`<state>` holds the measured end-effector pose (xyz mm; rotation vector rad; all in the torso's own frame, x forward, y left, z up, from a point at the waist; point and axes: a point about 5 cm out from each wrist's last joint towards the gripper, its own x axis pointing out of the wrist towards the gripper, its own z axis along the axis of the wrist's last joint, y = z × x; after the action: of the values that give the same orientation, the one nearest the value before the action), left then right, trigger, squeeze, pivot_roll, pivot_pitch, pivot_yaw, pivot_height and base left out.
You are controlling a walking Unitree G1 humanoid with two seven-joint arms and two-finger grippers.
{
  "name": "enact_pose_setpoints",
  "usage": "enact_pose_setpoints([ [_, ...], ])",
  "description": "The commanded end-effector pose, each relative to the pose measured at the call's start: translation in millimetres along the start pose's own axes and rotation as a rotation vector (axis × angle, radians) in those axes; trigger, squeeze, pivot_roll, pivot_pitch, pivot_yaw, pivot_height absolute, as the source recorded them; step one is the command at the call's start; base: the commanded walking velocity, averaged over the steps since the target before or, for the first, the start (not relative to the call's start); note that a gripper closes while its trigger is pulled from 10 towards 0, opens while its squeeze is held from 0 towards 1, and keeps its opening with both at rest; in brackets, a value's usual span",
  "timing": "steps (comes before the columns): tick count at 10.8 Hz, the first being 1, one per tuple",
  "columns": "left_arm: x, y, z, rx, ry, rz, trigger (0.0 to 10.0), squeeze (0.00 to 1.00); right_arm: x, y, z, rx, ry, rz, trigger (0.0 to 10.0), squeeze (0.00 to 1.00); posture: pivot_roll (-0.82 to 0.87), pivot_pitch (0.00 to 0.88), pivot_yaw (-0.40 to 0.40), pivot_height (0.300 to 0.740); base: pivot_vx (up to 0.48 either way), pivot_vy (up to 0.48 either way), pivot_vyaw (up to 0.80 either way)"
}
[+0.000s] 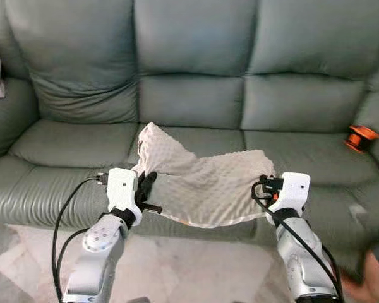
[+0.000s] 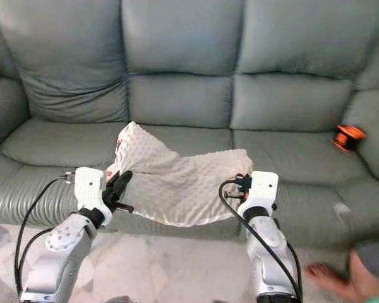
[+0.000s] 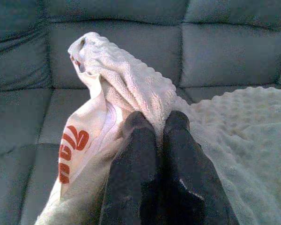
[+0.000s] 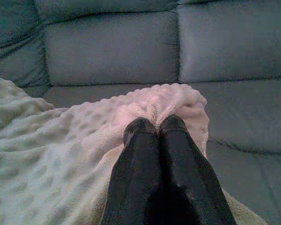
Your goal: Move the pillow to the sofa
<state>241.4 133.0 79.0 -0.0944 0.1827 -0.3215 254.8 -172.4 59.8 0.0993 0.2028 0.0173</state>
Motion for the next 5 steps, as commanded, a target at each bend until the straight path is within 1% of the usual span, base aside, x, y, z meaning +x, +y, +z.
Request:
enact_pose_setpoints([
  [1, 1.7, -3.3, 8.8, 0.009, -0.036, -0.017, 10.0, 0.00, -0.7, 1.8, 8.5, -0.004, -0.037, 0.010, 10.0, 0.00, 0.02, 0.000, -0.004, 0.740, 0.446, 0.000, 0.00],
  [3, 1.1, -3.2, 8.9, 0.010, -0.035, -0.016, 10.0, 0.00, -2.5, 2.1, 7.4, -0.002, -0.034, 0.014, 10.0, 0.00, 0.02, 0.000, -0.003, 0.740, 0.444, 0.000, 0.00],
  [5, 1.5, -2.2, 9.2, 0.019, -0.037, 0.002, 10.0, 0.00, -3.2, 0.9, 6.6, -0.003, -0.031, 0.013, 10.0, 0.00, 0.01, 0.000, -0.002, 0.740, 0.000, 0.000, 0.00],
])
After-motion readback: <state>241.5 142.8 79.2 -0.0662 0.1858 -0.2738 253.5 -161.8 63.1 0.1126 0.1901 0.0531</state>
